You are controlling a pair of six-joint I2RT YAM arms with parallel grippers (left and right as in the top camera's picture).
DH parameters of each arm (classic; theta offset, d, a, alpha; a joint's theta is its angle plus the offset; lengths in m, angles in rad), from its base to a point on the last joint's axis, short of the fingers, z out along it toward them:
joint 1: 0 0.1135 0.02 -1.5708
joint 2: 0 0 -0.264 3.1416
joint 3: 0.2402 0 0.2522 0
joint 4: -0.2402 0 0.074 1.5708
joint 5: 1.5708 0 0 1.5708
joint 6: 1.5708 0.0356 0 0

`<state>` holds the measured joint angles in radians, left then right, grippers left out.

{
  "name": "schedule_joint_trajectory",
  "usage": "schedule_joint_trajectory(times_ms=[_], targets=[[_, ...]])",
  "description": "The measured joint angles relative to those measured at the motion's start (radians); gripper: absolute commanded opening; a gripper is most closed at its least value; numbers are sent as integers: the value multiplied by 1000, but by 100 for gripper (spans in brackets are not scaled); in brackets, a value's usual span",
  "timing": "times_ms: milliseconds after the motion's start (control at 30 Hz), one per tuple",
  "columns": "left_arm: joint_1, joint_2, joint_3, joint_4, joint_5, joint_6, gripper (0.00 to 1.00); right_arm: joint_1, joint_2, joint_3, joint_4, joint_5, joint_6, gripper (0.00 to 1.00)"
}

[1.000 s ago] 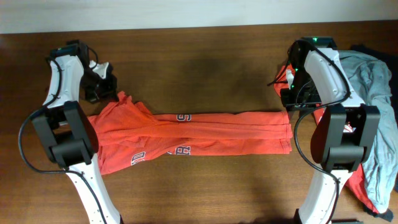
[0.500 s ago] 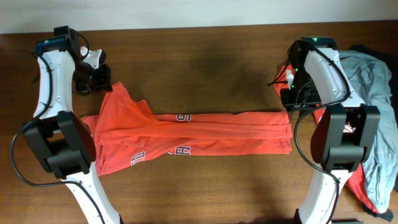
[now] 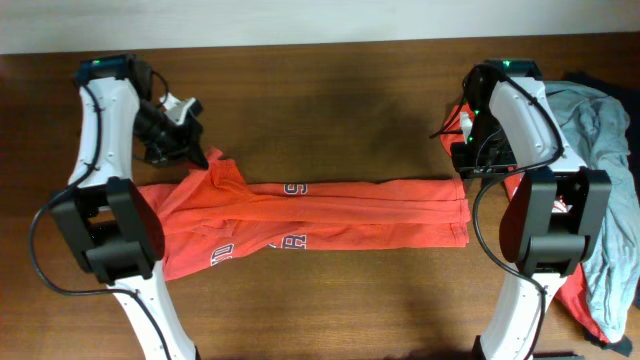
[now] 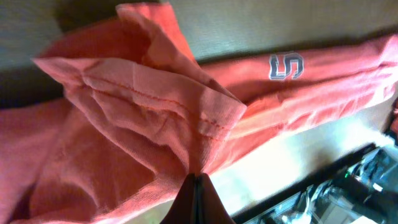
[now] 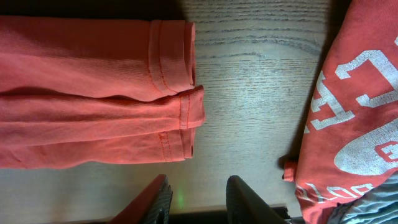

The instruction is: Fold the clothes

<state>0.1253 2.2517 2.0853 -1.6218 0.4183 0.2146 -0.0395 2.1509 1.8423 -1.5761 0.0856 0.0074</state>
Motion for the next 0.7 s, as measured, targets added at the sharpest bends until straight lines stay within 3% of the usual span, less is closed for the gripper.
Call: schedule_joint_trajectory(times_ms=[367, 700], targets=[[-110, 0, 0, -62, -90, 5, 1, 0, 0, 0, -2, 0, 0, 35], [-127, -1, -75, -62, -229, -40, 0, 0, 0, 0, -2, 0, 0, 35]])
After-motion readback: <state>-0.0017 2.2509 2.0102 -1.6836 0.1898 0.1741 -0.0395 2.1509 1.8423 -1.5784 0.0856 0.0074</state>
